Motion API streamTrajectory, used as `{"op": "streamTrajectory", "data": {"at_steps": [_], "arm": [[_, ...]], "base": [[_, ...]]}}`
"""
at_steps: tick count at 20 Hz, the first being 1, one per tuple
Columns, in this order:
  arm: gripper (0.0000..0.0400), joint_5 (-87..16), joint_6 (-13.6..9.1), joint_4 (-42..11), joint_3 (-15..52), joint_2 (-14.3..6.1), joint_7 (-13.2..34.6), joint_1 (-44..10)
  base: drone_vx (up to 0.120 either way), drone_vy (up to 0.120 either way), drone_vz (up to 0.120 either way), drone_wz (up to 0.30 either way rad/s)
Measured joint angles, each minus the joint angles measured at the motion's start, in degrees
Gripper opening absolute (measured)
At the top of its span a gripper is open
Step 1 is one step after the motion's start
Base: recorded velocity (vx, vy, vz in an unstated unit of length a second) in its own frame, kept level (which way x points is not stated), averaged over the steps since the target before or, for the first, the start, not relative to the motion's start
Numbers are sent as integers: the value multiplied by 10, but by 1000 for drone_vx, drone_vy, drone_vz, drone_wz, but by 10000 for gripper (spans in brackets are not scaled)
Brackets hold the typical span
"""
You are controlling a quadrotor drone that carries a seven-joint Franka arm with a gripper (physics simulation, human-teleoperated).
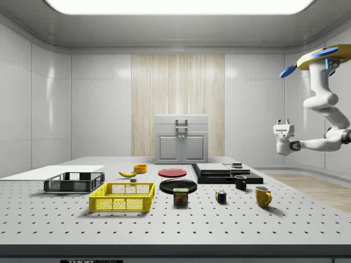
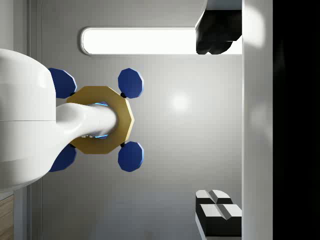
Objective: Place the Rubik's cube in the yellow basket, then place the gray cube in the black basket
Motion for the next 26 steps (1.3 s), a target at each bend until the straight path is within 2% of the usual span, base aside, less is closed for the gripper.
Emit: {"op": "streamTrajectory", "data": {"at_steps": [7,12,18,26], "arm": [[400,1,-64,86,1,18,-1,-2],[400,1,-93,136,1,37,-1,-3],[400,1,-108,163,2,47,-2,-3],[400,1,-110,170,2,49,-2,-4]], "base": [[0,103,0,0],[112,120,0,0],[120,120,0,0],[120,120,0,0]]}}
